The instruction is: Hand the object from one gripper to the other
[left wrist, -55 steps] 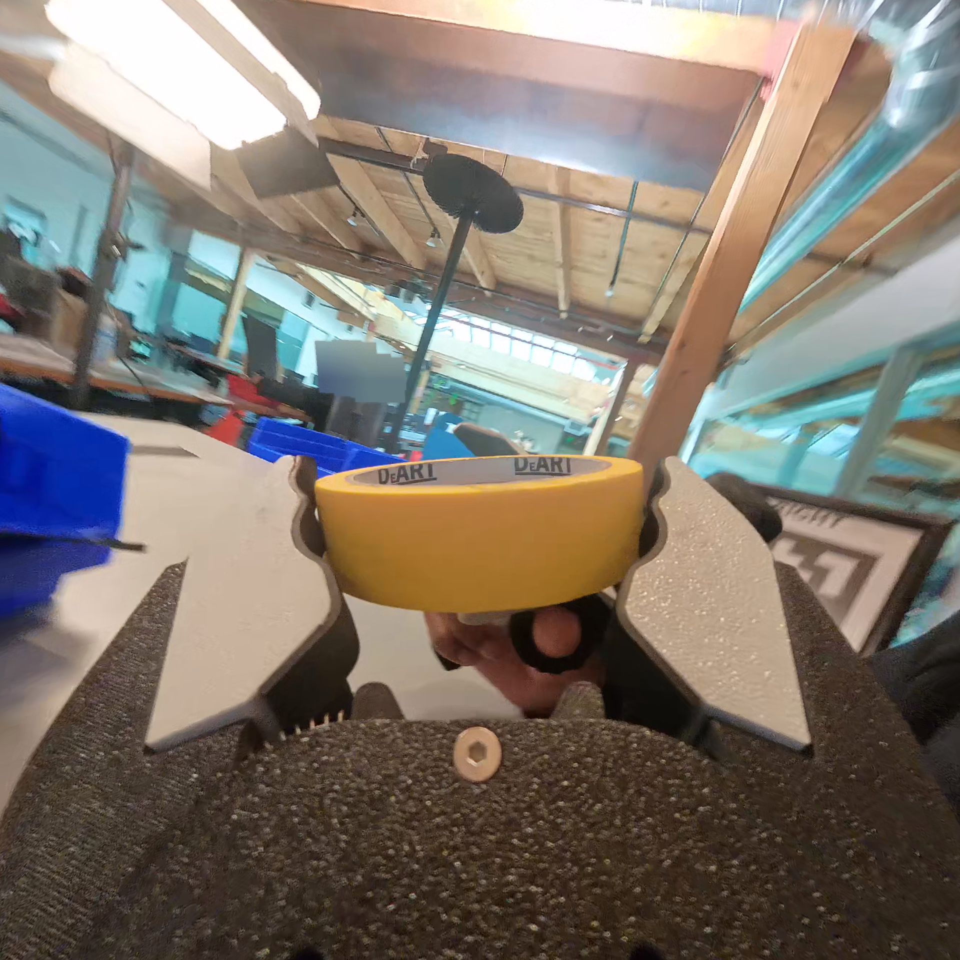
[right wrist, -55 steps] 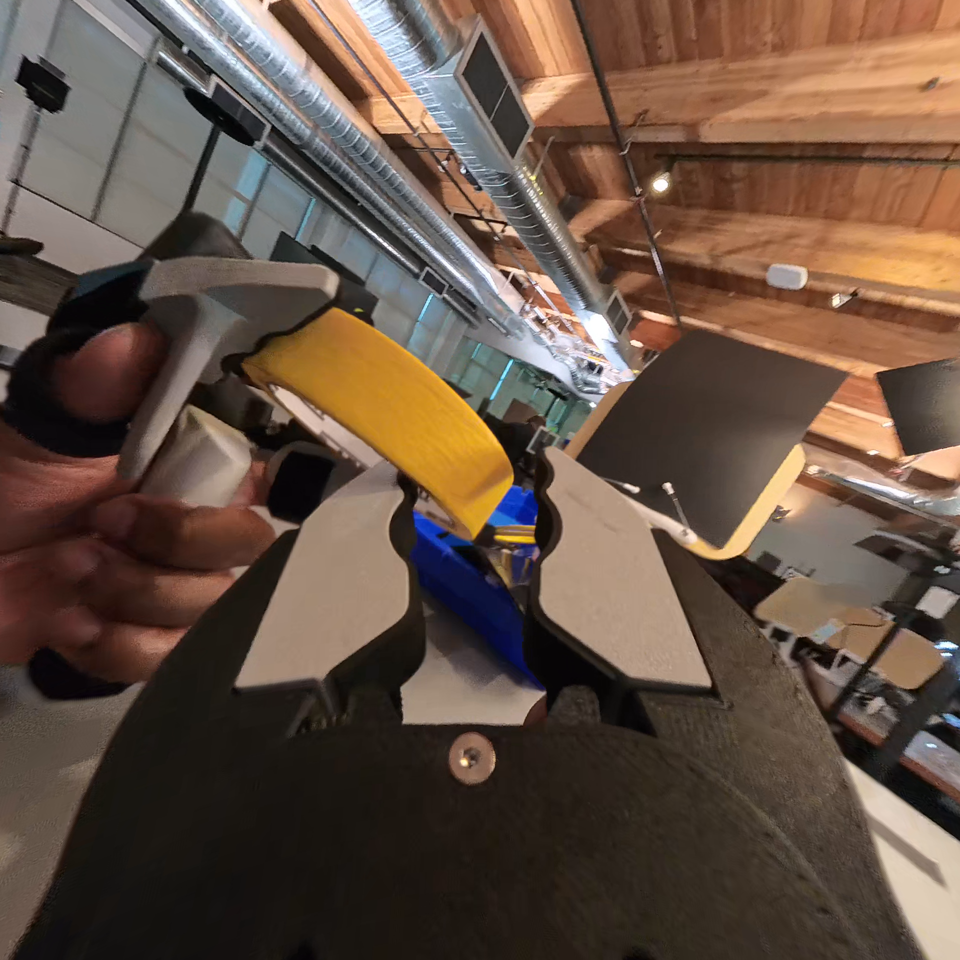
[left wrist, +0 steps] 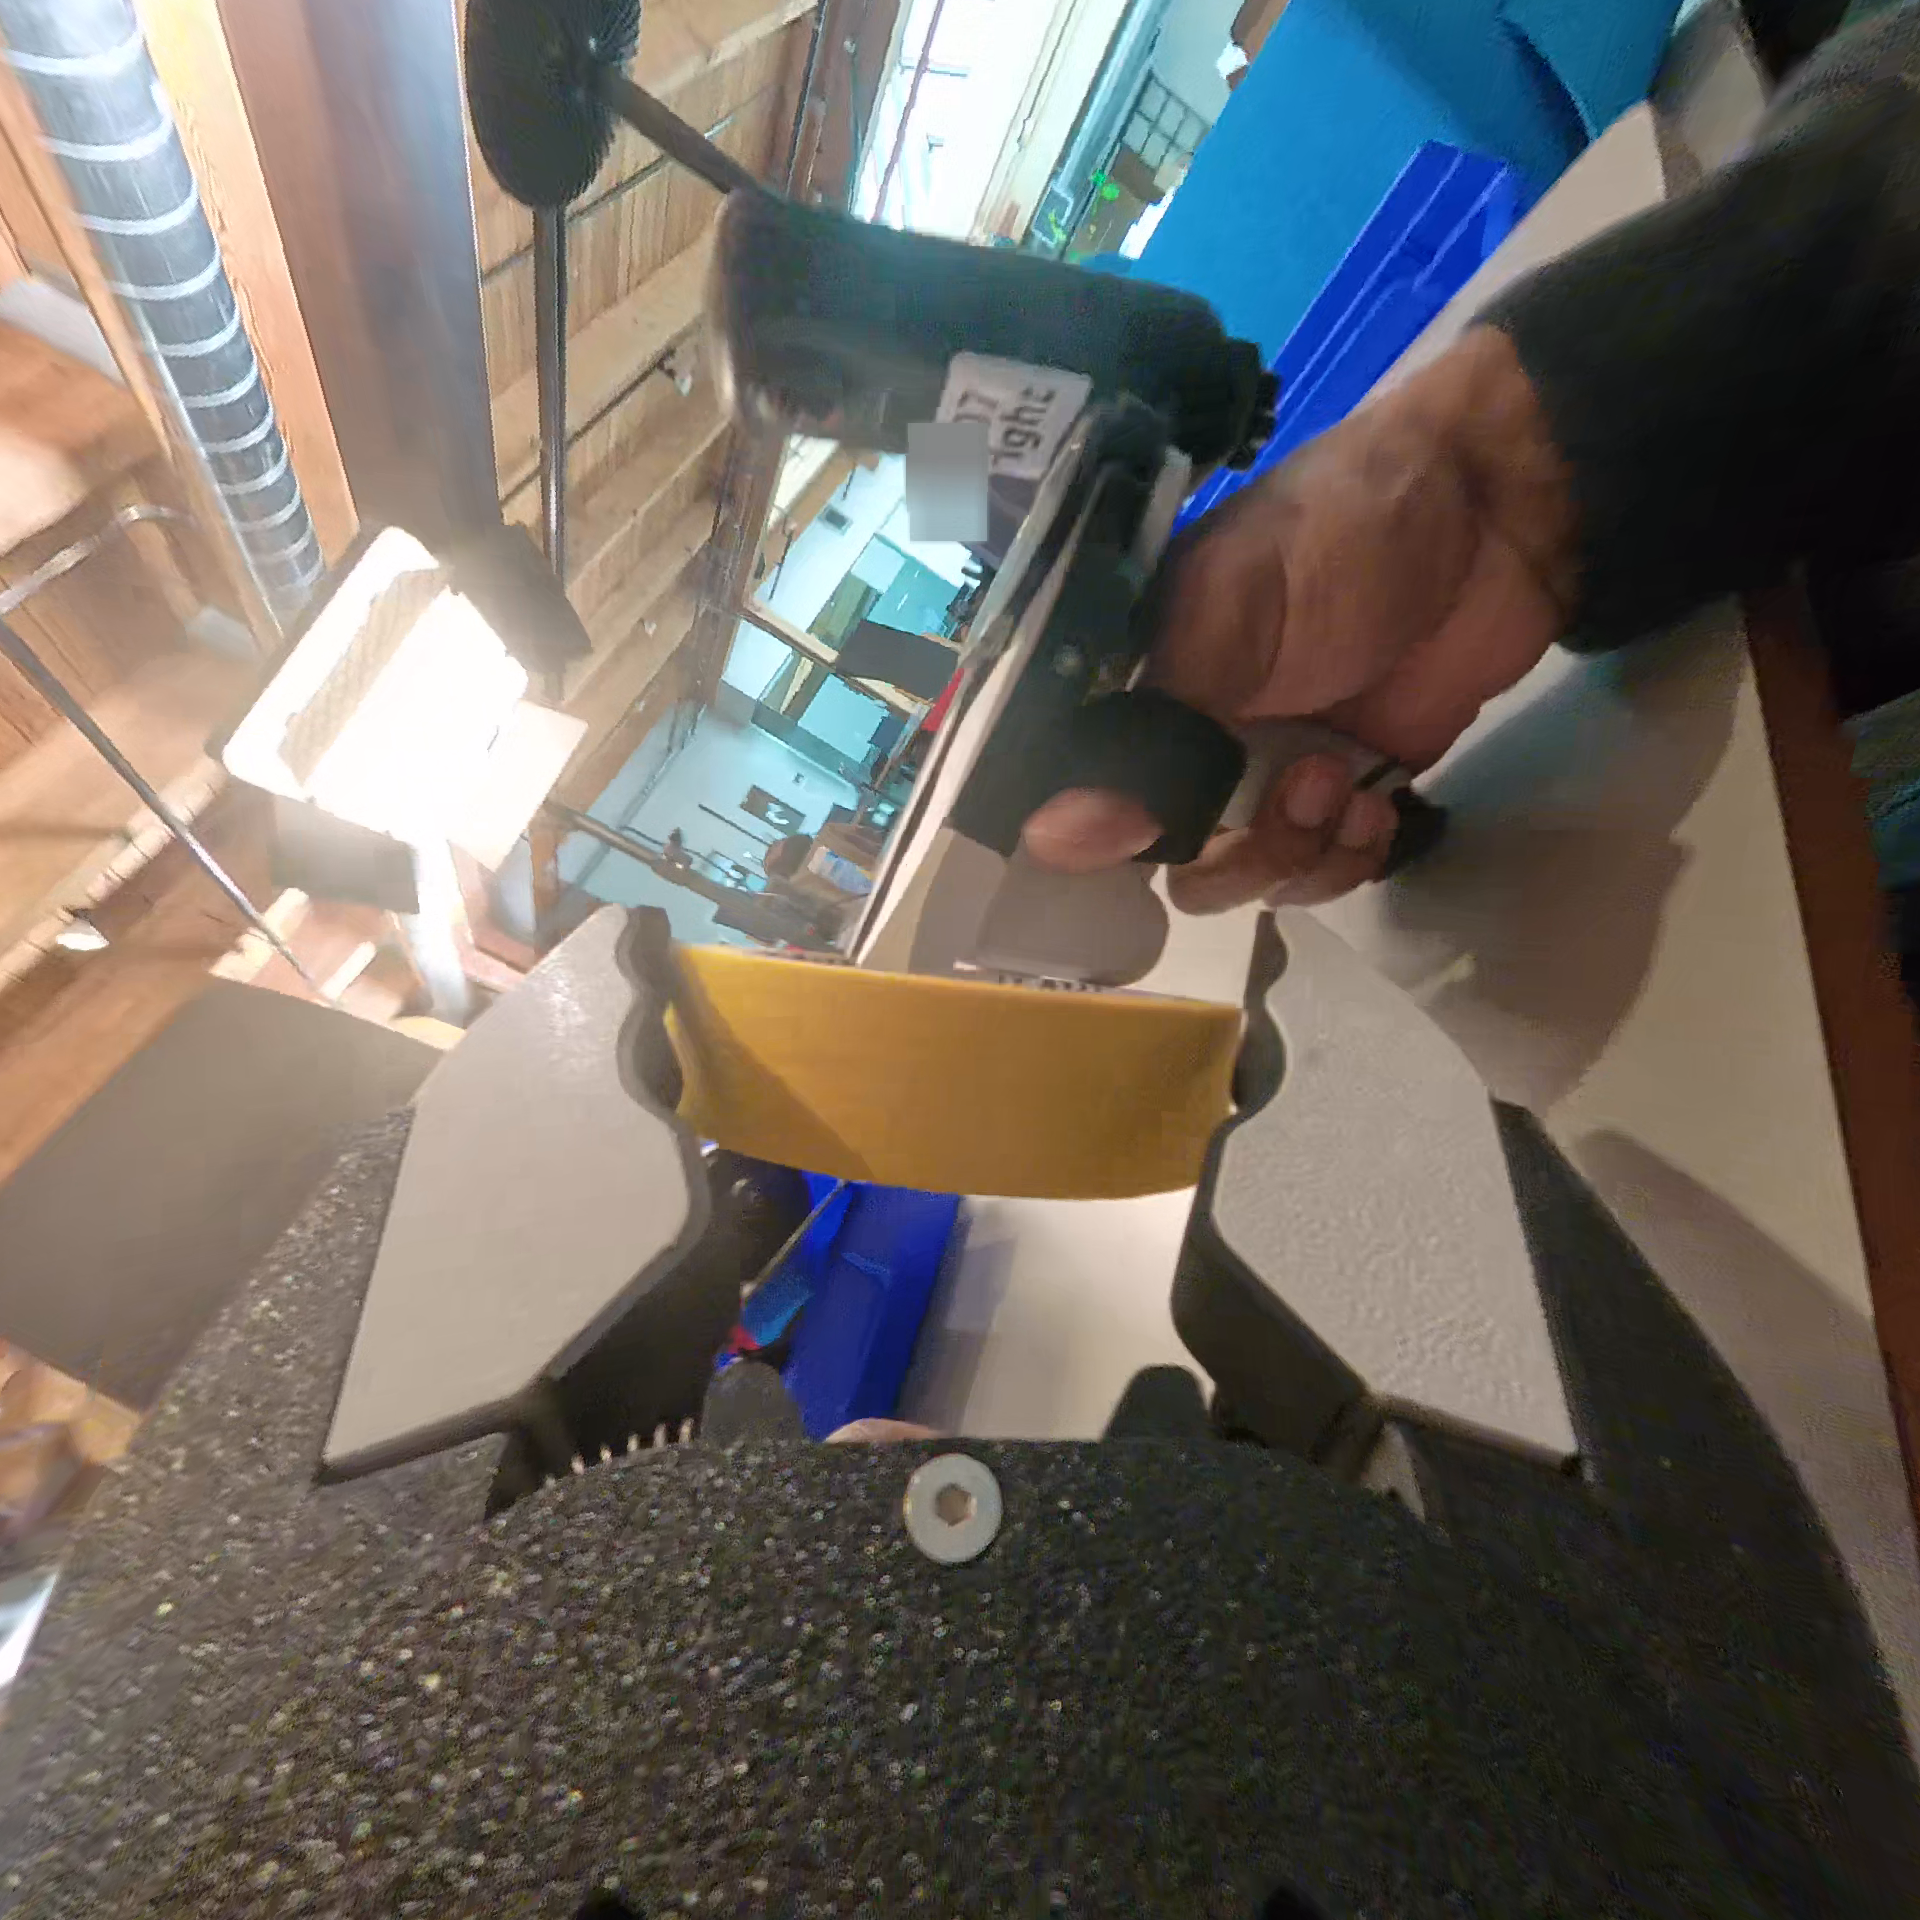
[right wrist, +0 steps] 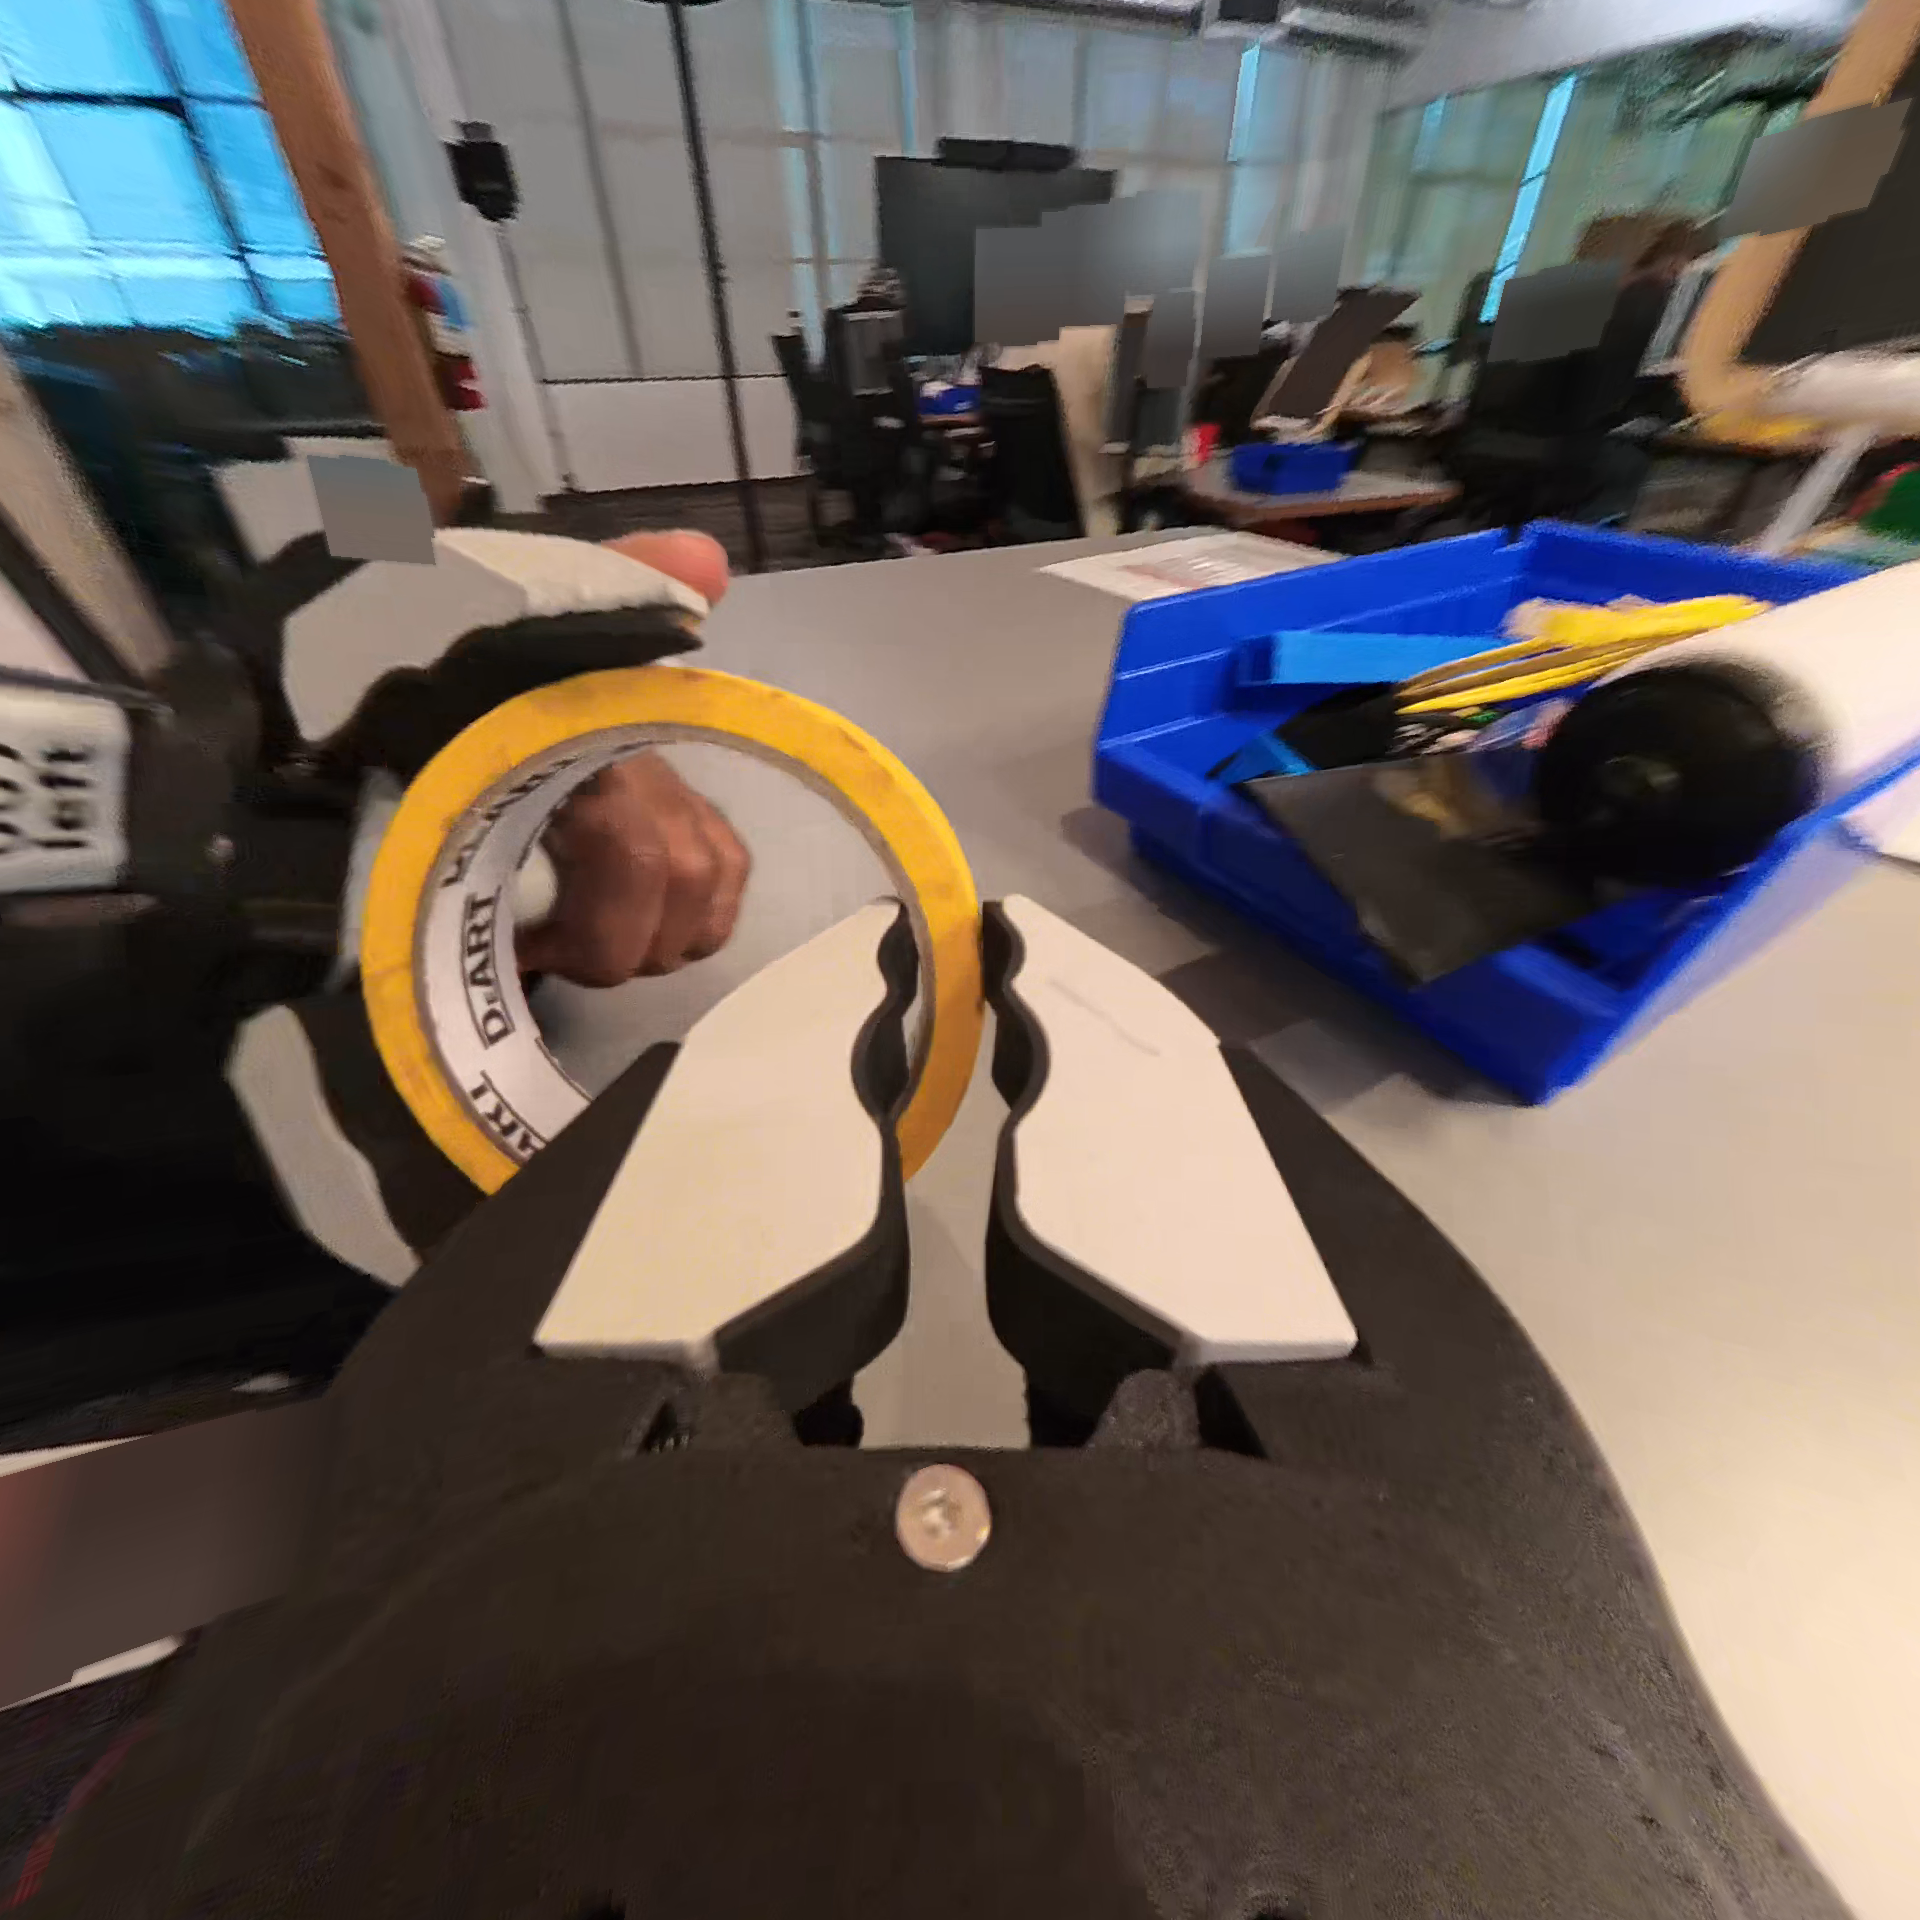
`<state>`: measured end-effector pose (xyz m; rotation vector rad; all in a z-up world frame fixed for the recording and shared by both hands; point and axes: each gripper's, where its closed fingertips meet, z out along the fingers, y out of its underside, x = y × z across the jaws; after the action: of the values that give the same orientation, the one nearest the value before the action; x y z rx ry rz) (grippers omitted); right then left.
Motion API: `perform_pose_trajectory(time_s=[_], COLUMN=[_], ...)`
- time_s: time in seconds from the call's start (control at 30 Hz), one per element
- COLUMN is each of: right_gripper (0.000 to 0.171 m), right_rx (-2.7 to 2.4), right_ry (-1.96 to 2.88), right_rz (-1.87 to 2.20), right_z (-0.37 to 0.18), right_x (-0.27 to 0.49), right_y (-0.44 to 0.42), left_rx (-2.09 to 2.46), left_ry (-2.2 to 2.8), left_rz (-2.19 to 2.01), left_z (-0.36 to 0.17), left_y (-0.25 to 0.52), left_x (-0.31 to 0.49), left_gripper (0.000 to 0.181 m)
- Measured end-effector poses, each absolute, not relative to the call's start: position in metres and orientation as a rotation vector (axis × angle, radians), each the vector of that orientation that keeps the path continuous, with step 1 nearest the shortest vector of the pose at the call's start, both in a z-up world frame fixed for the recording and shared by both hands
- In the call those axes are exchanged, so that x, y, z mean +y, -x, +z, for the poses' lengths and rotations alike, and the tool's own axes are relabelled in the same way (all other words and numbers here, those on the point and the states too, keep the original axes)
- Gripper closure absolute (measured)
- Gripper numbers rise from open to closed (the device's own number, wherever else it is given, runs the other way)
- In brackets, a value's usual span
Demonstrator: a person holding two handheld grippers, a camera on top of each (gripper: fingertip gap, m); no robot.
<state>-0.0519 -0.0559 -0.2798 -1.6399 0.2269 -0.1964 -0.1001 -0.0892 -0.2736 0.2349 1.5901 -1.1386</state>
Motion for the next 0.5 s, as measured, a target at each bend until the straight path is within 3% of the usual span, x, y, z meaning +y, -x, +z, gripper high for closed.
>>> perform_pose_trajectory(time_s=[0.37, 0.47, 0.5], right_gripper=[0.161, 0.161, 0.16], right_rx=[0.194, 0.116, 0.094], right_ry=[1.394, 1.396, 1.394], right_rz=[-0.903, -0.978, -0.985], right_z=[-0.224, -0.222, -0.222], right_x=[-0.082, -0.072, -0.069], right_y=[0.023, 0.03, 0.033], left_rx=[1.554, 1.573, 1.578], left_ry=[0.47, 0.497, 0.471], left_rz=[-1.966, -1.923, -1.908], left_z=[-0.234, -0.24, -0.241], left_y=[0.074, 0.069, 0.071], left_x=[-0.05, -0.048, -0.049], left_gripper=[0.081, 0.099, 0.119])
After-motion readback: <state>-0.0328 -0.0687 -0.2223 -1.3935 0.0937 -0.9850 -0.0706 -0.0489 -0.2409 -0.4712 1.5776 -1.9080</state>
